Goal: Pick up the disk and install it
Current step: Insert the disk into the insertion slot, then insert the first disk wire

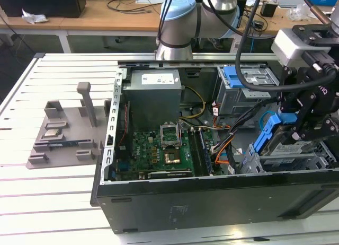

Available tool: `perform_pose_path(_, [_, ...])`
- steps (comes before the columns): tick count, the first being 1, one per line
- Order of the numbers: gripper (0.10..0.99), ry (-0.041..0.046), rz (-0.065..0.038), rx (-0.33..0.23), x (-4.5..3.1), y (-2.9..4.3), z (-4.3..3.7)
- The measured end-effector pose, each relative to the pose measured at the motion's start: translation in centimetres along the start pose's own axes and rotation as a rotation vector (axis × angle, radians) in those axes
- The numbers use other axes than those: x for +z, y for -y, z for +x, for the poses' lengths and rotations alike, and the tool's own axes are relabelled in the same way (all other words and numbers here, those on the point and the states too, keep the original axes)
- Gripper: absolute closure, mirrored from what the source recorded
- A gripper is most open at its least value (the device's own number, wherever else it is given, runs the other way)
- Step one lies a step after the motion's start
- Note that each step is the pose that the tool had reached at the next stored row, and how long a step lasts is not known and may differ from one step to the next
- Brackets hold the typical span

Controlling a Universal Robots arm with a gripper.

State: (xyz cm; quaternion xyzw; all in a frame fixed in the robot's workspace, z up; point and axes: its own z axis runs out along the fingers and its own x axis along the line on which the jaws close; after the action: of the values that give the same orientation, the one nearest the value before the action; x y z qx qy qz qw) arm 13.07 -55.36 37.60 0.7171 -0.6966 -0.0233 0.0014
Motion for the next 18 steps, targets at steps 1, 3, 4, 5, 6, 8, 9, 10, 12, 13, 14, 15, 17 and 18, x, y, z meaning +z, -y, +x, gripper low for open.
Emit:
perform_pose_path(1, [0.702, 0.0002, 0.000, 0.000, 0.01, 0.00, 0.00])
perform_pose_path(3, [0.639, 0.0003, 0.000, 0.000, 0.01, 0.00, 0.00])
perform_pose_path(4, [0.639, 0.0003, 0.000, 0.000, 0.01, 0.00, 0.00])
perform_pose_path(5, [0.639, 0.0002, 0.000, 0.000, 0.01, 0.00, 0.00])
perform_pose_path(6, [0.639, 0.0002, 0.000, 0.000, 0.01, 0.00, 0.00])
perform_pose_path(8, [0.718, 0.0002, 0.000, 0.000, 0.01, 0.00, 0.00])
perform_pose_path(9, [0.839, 0.0001, 0.000, 0.000, 0.01, 0.00, 0.00])
perform_pose_path(10, [0.902, 0.0002, 0.000, 0.000, 0.02, 0.00, 0.00])
perform_pose_path(12, [0.980, 0.0002, 0.000, 0.000, 0.02, 0.00, 0.00])
perform_pose_path(13, [0.980, 0.0002, 0.000, 0.000, 0.02, 0.00, 0.00])
perform_pose_path(14, [0.980, 0.0002, 0.000, 0.000, 0.02, 0.00, 0.00])
perform_pose_path(15, [0.980, 0.0001, 0.000, 0.000, 0.02, 0.00, 0.00])
perform_pose_path(17, [0.980, 0.0002, 0.000, 0.000, 0.03, 0.00, 0.00])
perform_pose_path(18, [0.980, 0.0002, 0.000, 0.000, 0.03, 0.00, 0.00])
